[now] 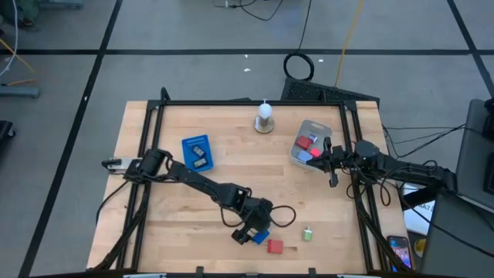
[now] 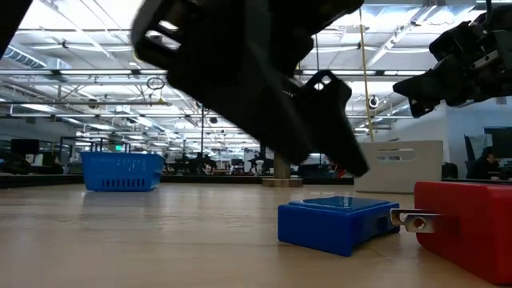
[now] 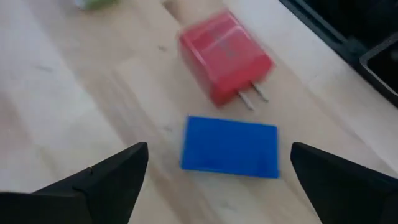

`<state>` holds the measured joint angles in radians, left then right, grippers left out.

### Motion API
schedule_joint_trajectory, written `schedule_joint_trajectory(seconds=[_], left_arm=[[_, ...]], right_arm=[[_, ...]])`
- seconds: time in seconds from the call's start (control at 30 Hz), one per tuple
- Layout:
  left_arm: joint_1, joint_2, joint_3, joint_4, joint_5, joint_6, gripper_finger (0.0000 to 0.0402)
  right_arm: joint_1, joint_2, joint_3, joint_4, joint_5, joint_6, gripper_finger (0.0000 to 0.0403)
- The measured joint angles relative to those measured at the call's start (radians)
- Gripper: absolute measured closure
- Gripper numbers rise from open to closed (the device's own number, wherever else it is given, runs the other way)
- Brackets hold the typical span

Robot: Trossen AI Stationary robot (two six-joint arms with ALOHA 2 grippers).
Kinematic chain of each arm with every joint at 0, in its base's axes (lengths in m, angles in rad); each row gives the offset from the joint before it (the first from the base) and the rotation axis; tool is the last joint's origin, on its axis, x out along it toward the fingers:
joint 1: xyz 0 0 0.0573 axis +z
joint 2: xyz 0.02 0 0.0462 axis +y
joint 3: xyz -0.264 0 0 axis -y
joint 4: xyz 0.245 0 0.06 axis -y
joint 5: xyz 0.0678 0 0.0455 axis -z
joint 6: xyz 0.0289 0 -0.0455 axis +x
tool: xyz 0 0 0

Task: Pick & Place Office items
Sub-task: Put the blue digital clock into the blue bin

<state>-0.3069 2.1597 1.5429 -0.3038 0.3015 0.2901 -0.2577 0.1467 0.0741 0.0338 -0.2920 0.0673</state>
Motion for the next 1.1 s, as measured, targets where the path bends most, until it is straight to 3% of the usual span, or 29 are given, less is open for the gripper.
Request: schedule_joint_trajectory(seconds=[0.17, 0.67, 1.1], left_arm=[[-0.001, 0.019, 0.0, 0.034, 0.061, -0.013, 0.0004], [0.018, 0.064, -0.001, 0.027, 0.102, 0.004, 0.0004], [0.074, 0.064, -0.001, 0.027, 0.021, -0.03, 0.0005]], right_arm=[[0.0, 0.007, 0.0, 0.001, 0.0, 0.0, 0.0403], [0.0, 0.033, 0.0, 0.006, 0.005, 0.002, 0.0403], [0.0, 0.035, 0.0, 0.009, 0.007, 0.0, 0.0403]])
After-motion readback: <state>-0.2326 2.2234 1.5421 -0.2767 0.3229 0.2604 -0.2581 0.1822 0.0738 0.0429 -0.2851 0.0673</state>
